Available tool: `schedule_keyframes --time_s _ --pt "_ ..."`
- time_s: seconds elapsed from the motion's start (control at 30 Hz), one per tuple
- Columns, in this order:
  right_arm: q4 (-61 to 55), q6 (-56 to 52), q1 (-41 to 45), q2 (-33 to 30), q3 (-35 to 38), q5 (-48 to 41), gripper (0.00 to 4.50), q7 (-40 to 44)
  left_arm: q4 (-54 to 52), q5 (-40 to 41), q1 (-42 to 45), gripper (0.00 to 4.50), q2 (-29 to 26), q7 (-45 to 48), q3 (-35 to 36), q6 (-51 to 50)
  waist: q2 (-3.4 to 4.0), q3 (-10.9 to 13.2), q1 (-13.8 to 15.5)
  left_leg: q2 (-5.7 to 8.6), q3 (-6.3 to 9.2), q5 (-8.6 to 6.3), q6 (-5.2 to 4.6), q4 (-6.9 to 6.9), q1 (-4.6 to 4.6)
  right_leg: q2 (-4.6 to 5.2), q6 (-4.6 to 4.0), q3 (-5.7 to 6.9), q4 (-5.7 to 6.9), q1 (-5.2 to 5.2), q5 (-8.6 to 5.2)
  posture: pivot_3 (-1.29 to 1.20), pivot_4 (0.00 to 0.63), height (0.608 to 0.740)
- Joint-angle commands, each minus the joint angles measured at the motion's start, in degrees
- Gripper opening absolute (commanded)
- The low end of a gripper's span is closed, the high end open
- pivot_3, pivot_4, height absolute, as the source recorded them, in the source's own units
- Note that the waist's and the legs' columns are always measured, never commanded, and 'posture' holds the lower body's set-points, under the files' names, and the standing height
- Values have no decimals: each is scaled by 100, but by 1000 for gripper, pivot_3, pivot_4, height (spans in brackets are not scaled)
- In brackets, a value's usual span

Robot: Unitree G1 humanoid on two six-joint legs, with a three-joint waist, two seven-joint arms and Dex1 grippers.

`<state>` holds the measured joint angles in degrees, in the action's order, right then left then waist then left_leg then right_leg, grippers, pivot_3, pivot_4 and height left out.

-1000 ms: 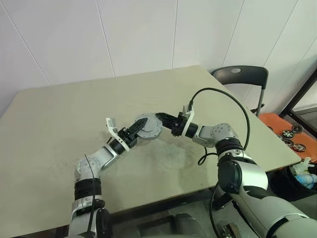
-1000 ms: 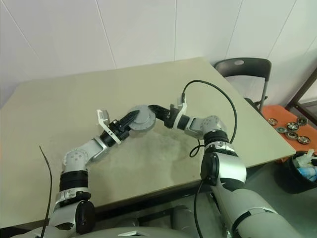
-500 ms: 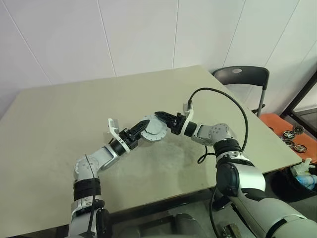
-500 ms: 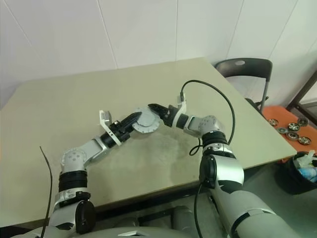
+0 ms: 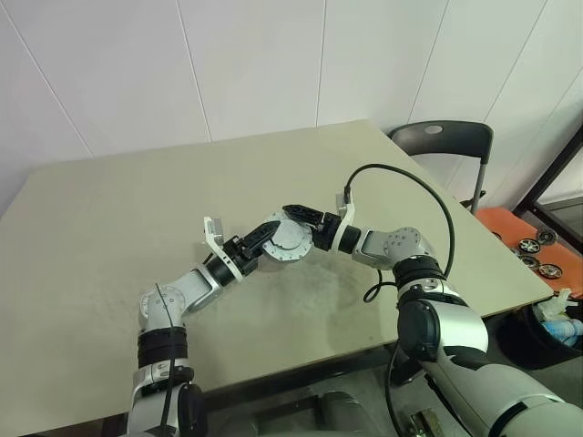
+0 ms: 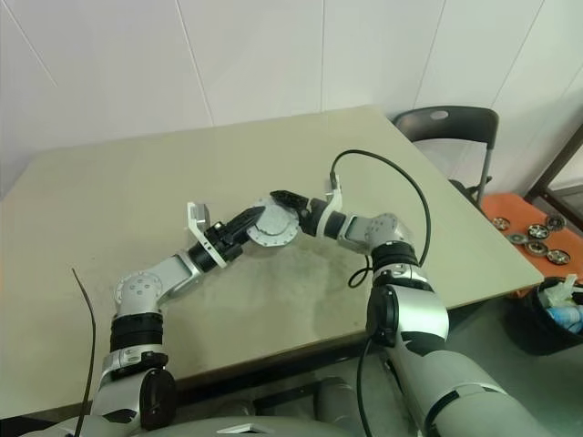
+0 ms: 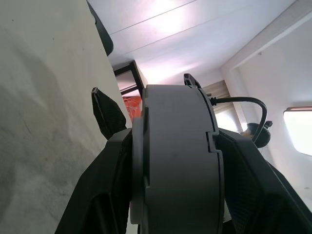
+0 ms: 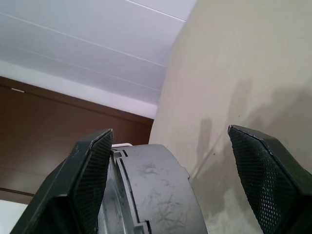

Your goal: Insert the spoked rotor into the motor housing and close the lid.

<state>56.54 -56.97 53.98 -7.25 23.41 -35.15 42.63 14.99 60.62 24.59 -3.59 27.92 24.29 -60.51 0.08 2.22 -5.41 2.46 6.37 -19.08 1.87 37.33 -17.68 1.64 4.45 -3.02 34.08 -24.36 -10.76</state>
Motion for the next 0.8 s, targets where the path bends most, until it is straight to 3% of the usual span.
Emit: schedule_keyframes --time_s 0.03,0.53,0.8 --pt "-5 80 113 -3 78 -79 3921 -22 -243 168 94 2508 -193 204 241 370 0 0 -8 0 0 0 0 0 0 0 0 0 0 0 0 0 0 740" --pt "282 294 206 49 47 -33 3921 -1 -459 251 -280 2508 -973 125 1025 1065 -4 -1 2 -2 1 1 1 0 -2 2 -3 0 -5 0 2 0 0 740" --pt "445 433 279 121 -27 52 3921 2 -538 206 -294 2508 -1877 -31 1590 1424 -7 -1 -13 -8 3 1 1 -8 5 -4 -3 3 2 -2 2 0 0 740"
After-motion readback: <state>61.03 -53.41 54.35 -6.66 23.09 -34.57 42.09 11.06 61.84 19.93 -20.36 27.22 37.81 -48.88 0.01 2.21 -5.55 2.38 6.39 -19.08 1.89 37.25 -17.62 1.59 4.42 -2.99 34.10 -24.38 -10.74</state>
